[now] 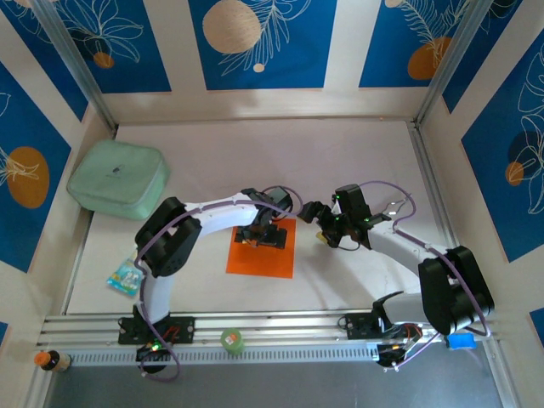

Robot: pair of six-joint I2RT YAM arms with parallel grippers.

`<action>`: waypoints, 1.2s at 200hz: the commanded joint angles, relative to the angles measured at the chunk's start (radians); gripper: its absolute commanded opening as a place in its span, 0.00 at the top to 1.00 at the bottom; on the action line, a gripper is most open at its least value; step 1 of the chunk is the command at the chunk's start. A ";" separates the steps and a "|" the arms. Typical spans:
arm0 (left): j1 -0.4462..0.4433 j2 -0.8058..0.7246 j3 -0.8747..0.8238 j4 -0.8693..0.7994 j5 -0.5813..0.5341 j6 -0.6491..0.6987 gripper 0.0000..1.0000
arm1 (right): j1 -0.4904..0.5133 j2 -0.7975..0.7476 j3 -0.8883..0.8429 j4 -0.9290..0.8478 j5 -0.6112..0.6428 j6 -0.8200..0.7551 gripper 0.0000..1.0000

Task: Fold a paper plane with a square sheet of paper (pick it up from the middle)
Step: First fold the square sheet of paper in half at the center of the table.

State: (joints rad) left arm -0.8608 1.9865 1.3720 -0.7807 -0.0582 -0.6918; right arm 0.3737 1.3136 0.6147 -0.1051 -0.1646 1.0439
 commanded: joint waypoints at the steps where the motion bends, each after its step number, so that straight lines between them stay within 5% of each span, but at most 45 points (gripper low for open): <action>1: -0.009 0.050 -0.018 0.005 0.017 -0.021 0.02 | -0.009 -0.015 -0.006 -0.028 0.008 -0.010 0.06; 159: -0.020 0.059 -0.043 0.022 -0.014 -0.018 0.07 | -0.008 -0.013 0.002 -0.051 0.018 -0.007 0.05; 240: -0.022 -0.022 -0.084 0.102 -0.005 -0.003 0.30 | -0.006 -0.020 0.004 -0.057 0.025 -0.003 0.05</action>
State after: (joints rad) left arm -0.8703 1.9659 1.3376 -0.7326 -0.0849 -0.6991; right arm 0.3660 1.3128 0.6147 -0.1276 -0.1558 1.0443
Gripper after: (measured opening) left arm 0.753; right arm 0.950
